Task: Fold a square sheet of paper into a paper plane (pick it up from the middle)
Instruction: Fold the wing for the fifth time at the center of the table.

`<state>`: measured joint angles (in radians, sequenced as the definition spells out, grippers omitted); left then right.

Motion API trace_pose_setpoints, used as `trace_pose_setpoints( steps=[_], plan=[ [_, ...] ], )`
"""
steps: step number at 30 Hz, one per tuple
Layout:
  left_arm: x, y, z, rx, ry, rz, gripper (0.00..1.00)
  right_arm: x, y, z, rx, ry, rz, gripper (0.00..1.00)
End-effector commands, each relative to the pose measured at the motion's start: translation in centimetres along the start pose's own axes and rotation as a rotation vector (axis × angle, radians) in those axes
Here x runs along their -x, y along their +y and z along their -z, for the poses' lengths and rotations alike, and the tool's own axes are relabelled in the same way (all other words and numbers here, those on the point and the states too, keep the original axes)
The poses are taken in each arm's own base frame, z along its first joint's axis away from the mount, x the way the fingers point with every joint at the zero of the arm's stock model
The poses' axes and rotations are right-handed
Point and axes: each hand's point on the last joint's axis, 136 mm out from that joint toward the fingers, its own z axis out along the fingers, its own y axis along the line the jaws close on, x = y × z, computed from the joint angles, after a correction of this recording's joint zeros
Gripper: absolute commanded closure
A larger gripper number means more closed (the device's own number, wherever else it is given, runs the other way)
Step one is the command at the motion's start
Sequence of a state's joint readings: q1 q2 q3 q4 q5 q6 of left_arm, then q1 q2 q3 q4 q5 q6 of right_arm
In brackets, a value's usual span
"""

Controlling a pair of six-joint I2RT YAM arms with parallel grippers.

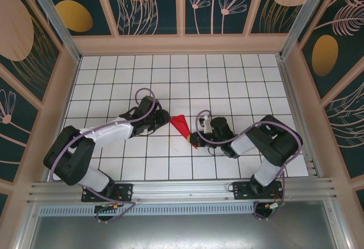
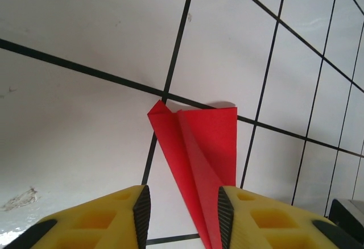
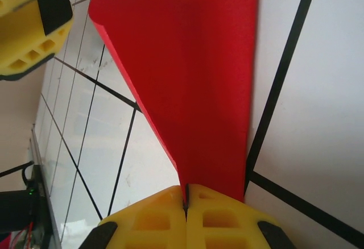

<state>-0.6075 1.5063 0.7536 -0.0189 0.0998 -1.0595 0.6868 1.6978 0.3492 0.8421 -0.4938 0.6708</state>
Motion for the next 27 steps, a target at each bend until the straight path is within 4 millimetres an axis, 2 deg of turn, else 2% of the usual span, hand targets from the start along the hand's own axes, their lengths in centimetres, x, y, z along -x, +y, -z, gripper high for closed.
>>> trace_pose_setpoints(
  steps=[1,6,16,21,27],
  plan=[
    [0.2,-1.2,0.6,-0.074,-0.008,0.004,0.64,-1.8,-1.8,-0.5,-0.053,0.079,-0.095,1.00],
    [-0.6,-2.9,0.7,-0.210,0.023,-0.005,0.69,-2.4,-3.0,-0.6,-0.111,0.104,-0.176,1.00],
    [-3.1,-5.2,0.3,-0.371,0.098,-0.024,0.70,-3.8,-5.1,-0.7,-0.195,0.140,-0.271,1.00],
    [-4.3,-6.2,-0.1,-0.425,0.132,-0.038,0.69,-4.1,-5.3,-0.6,-0.202,0.145,-0.285,1.00],
    [-5.5,-6.5,-1.1,-0.451,0.150,-0.062,0.67,-4.2,-5.4,-0.6,-0.203,0.145,-0.302,1.00]
  ],
)
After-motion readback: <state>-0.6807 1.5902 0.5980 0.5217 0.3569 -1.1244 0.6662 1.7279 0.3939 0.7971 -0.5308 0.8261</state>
